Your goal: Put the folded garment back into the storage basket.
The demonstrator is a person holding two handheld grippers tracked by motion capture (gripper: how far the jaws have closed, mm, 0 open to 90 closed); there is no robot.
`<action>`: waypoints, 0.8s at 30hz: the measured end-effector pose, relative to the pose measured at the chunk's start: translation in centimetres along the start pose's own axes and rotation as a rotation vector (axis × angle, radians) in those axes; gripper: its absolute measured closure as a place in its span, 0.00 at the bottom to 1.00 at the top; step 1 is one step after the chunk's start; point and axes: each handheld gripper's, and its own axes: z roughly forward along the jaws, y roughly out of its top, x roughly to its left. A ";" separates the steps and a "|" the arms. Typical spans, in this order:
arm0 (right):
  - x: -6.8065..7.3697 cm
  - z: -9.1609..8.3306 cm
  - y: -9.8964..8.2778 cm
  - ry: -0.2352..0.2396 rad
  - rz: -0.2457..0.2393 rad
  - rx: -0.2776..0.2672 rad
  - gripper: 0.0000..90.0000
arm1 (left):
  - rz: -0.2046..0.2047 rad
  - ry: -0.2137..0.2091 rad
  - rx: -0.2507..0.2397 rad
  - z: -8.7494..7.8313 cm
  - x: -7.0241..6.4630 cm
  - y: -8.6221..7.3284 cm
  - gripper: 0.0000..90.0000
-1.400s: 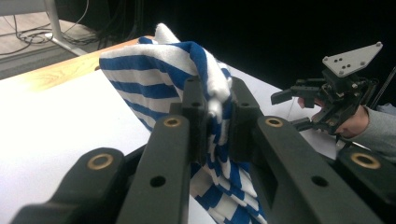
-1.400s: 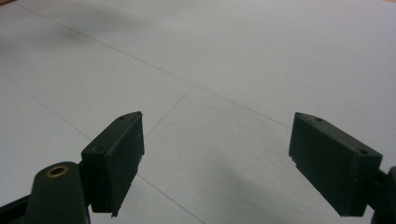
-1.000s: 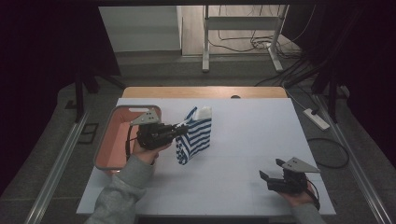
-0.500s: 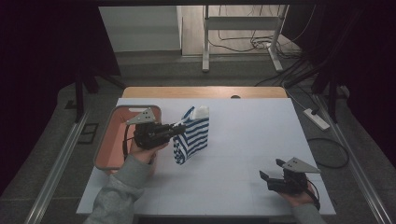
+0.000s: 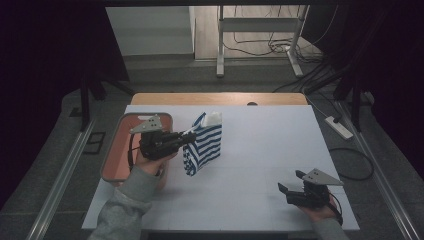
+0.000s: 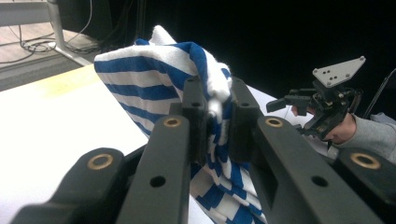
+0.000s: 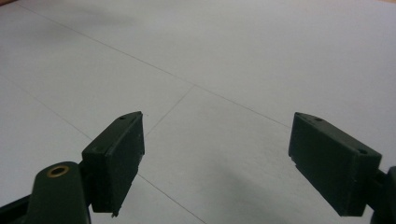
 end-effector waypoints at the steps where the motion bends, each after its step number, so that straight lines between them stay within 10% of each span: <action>1: 0.0 0.0 0.0 0.000 0.001 -0.001 0.21 | 0.000 -0.003 -0.004 -0.1 -0.1 0.1 0.90; 24: 0.0 -0.1 0.0 0.000 0.000 -0.002 0.21 | 0.006 0.025 -0.036 -2.6 -0.2 0.4 0.90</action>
